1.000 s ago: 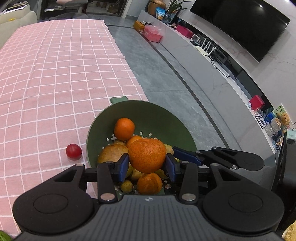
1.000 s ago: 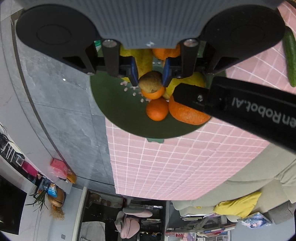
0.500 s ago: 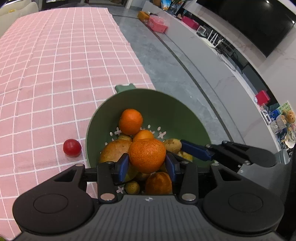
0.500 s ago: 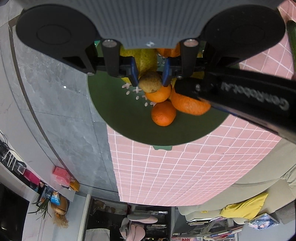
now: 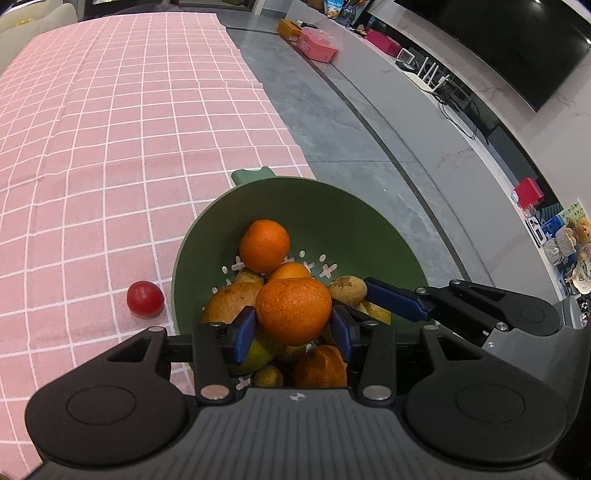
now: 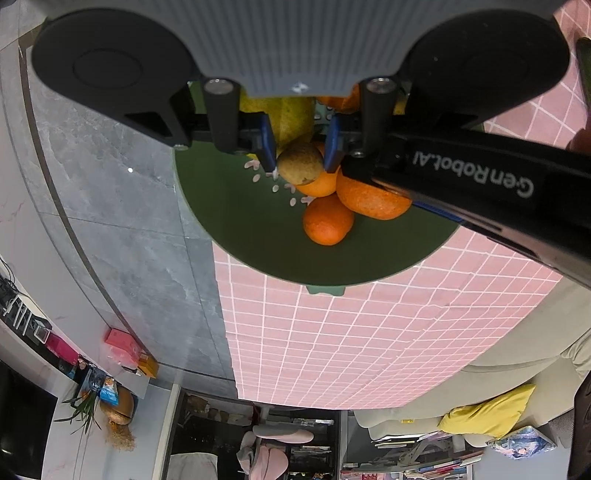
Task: Organize fruits
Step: 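Carry the orange and brown fruit into the colander and open both tools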
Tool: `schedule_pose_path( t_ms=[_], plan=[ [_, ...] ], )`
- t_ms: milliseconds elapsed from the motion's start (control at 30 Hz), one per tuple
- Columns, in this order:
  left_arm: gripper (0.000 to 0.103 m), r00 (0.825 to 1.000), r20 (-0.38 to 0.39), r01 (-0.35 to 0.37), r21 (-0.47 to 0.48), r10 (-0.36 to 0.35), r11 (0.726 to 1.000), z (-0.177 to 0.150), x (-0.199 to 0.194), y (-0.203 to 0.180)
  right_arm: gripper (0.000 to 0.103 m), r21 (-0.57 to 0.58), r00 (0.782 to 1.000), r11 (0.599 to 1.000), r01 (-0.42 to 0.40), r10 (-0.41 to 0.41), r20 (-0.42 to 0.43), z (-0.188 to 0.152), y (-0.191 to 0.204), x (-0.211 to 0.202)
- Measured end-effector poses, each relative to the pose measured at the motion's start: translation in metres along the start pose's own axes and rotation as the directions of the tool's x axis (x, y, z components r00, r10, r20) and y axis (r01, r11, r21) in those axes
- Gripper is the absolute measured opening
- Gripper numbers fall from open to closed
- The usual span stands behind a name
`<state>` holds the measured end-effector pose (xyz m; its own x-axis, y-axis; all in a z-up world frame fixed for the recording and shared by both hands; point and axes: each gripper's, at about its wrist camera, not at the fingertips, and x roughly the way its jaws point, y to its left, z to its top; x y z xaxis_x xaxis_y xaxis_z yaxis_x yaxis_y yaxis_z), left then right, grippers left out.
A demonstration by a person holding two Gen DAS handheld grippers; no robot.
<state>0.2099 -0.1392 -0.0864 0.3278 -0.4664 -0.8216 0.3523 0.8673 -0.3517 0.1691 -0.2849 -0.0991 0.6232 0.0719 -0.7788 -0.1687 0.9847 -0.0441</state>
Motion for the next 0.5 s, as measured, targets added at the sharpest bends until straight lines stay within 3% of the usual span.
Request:
schedule_pose_path(
  t_ms=[233, 367, 500],
  plan=[
    [0.061, 1.0, 0.018, -0.02, 0.021, 0.02, 1.0, 0.0, -0.011, -0.004, 0.028, -0.001, 1.0, 1.0, 0.012, -0.012, 0.01, 0.0, 0.001, -0.004],
    [0.062, 0.998, 0.053, -0.026, 0.025, 0.025, 0.999, 0.0, -0.026, -0.003, 0.042, 0.01, 0.999, 1.0, 0.01, -0.01, 0.031, 0.001, 0.001, -0.012],
    [0.064, 0.996, 0.088, -0.027, 0.027, 0.024, 0.999, -0.001, -0.042, -0.003, 0.047, 0.003, 0.998, 1.0, 0.011, -0.011, 0.057, 0.002, 0.005, -0.02]
  ],
)
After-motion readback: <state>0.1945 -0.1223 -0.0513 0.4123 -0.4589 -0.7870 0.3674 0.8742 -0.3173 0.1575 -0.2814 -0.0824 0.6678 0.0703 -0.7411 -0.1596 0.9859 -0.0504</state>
